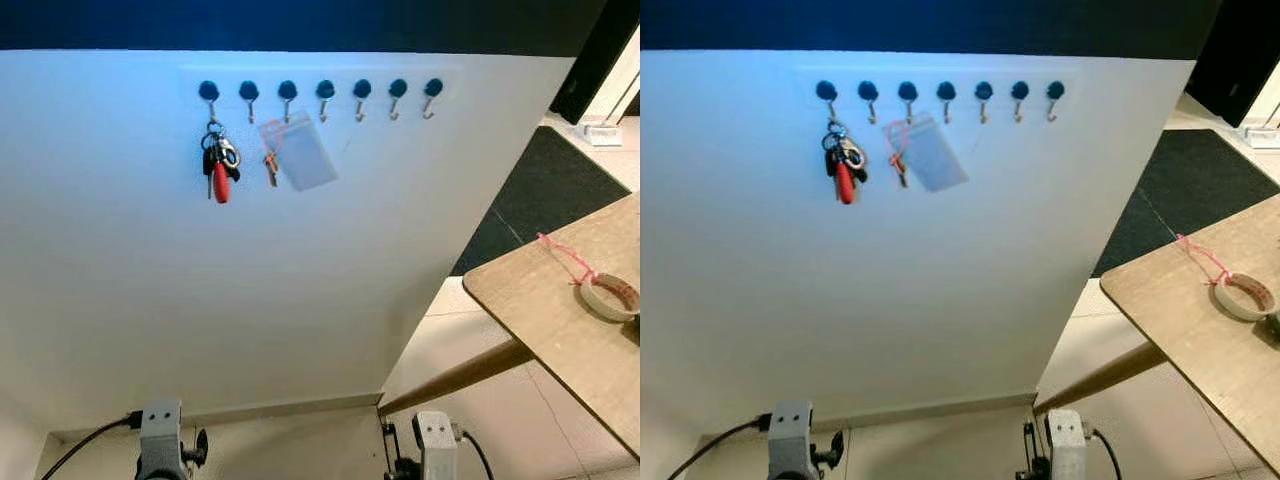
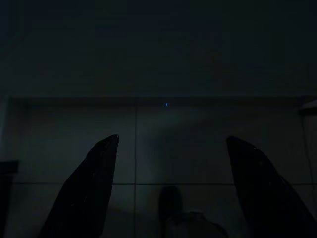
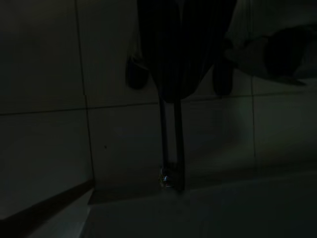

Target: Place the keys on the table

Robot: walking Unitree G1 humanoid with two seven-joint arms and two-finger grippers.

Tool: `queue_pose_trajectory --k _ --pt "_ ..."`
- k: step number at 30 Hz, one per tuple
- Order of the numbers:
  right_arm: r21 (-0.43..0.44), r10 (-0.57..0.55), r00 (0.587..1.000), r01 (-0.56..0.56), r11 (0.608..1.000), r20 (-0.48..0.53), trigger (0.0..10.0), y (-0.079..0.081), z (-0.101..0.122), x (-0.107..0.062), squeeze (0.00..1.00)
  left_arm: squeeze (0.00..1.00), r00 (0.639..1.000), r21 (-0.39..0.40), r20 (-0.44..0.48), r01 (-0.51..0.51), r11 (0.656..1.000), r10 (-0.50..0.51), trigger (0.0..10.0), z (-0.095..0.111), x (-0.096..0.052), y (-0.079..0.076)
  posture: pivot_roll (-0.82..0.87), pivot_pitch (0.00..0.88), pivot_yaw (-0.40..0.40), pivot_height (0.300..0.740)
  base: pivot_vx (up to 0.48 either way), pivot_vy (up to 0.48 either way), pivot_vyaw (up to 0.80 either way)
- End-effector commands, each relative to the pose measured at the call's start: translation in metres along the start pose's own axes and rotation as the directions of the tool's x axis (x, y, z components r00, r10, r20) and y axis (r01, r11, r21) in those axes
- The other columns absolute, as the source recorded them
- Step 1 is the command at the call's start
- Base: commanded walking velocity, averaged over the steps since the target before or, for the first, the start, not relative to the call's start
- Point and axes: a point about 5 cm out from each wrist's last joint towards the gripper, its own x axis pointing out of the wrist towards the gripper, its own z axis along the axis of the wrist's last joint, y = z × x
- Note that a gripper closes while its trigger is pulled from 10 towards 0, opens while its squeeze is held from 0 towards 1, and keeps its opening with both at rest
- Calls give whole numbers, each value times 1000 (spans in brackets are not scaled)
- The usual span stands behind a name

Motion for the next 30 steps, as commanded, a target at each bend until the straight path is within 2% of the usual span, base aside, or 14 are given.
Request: queue_pose_trajectory --k 1,30 --pt "12 -14 999 14 1000 -30 10000 -4 -10 -4 0 0 1000 15 14 11 1000 -11 10000 1 0 -4 57 64 -40 740 0 0 -800" --pt "-13 3 999 -4 1000 -37 10000 -2 -12 -5 0 0 998 -51 63 32 998 -28 10000 -2 -6 -3 55 48 -42 740 0 0 -800"
